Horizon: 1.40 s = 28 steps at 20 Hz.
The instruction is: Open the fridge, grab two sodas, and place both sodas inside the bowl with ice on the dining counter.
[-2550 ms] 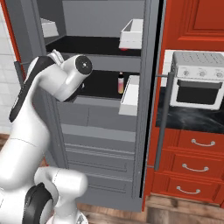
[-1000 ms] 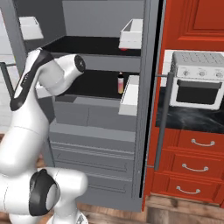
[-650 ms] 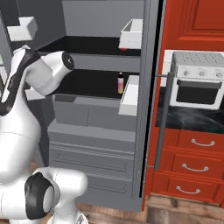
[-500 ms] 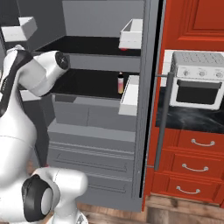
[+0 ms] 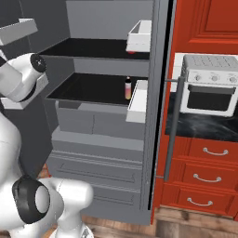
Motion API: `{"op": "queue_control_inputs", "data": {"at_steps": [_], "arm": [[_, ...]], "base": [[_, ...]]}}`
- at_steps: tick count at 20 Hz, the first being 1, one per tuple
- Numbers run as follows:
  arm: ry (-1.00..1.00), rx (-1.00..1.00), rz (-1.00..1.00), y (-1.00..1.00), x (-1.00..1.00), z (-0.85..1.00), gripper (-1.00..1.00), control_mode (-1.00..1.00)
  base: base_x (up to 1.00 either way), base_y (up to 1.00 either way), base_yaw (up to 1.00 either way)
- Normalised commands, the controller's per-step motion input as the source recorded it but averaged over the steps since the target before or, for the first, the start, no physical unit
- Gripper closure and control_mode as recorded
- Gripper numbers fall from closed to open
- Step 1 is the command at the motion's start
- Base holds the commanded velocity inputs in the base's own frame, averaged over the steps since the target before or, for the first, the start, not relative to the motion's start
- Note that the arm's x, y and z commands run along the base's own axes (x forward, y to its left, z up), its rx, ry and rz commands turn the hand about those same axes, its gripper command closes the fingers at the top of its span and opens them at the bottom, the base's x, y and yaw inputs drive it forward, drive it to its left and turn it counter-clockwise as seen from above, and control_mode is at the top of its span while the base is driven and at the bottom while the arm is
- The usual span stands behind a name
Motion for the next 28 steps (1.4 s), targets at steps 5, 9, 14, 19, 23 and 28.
{"op": "queue_control_inputs", "data": {"at_steps": [5,9,14,19,23,28], "arm": [[0.09,-0.02,0.0,0.86,0.33,0.0,-1.0,-1.0],[-0.09,0.0,0.0,0.17,-0.14,0.06,-1.0,-1.0],[-0.13,-0.02,0.0,-0.41,-0.08,0.13,-1.0,-1.0],[-0.12,-0.14,-0.01,-0.73,0.0,0.08,-1.0,-1.0],[-0.16,-0.39,-0.11,-0.78,-0.16,-0.03,-1.0,-1.0],[-0.22,-0.48,-0.17,-0.78,-0.46,-0.06,-1.0,-1.0]], "base": [[0.0,0.0,0.0],[0.0,0.0,0.0],[0.0,0.0,0.0],[0.0,0.0,0.0],[0.0,0.0,0.0],[0.0,0.0,0.0]]}}
